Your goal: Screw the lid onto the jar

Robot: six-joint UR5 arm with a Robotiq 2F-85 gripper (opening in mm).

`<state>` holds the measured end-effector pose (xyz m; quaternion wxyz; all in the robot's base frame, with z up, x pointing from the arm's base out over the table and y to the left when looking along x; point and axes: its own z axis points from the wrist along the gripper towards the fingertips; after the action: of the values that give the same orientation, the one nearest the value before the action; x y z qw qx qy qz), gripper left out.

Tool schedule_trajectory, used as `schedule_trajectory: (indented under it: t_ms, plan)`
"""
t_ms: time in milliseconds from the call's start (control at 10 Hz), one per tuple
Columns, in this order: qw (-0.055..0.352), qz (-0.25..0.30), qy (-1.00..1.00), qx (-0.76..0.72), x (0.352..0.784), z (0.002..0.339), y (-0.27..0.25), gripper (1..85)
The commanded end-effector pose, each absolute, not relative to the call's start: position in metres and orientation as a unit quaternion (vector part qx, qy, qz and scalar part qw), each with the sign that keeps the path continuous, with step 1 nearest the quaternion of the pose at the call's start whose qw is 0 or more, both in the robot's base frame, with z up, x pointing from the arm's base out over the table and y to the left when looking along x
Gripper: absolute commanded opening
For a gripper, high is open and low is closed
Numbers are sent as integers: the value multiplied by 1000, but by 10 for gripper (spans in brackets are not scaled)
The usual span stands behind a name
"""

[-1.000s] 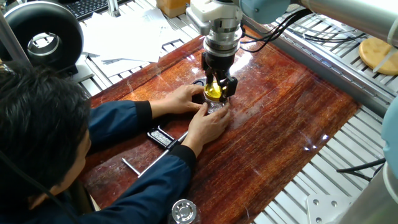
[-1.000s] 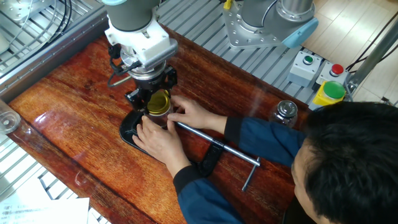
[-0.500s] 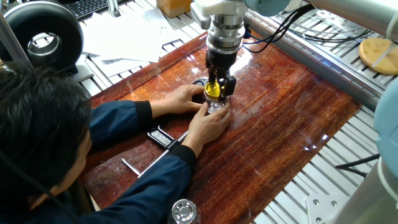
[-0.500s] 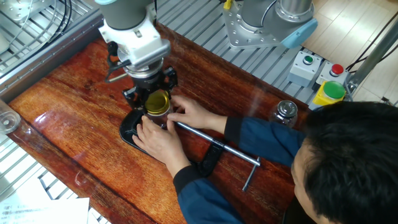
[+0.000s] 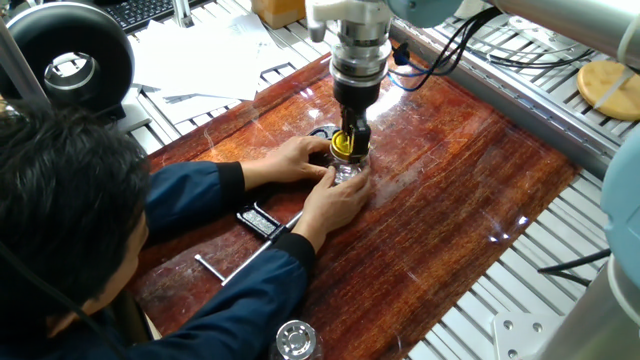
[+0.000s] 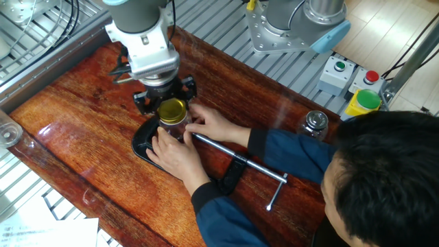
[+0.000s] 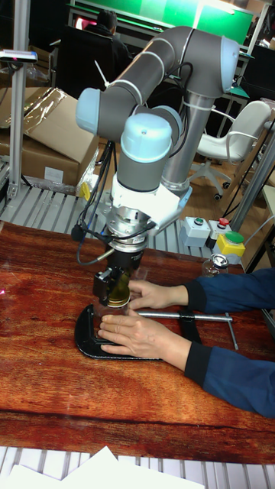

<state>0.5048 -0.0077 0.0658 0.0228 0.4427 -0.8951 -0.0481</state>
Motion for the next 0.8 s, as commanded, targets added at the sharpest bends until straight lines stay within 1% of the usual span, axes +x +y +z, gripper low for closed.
schedule_trajectory:
  t_ms: [0, 200, 300, 400, 600, 700]
  plan:
    - [25, -67, -922, 381, 506, 68, 1, 503]
    - [41, -98, -938, 329, 500, 81, 6, 503]
    - [43, -100, -945, 307, 501, 83, 7, 503]
    - [36, -103, -950, 294, 505, 78, 9, 513]
    - [8, -107, -954, 281, 516, 61, 12, 550]
    - [4, -107, -953, 285, 519, 58, 7, 563]
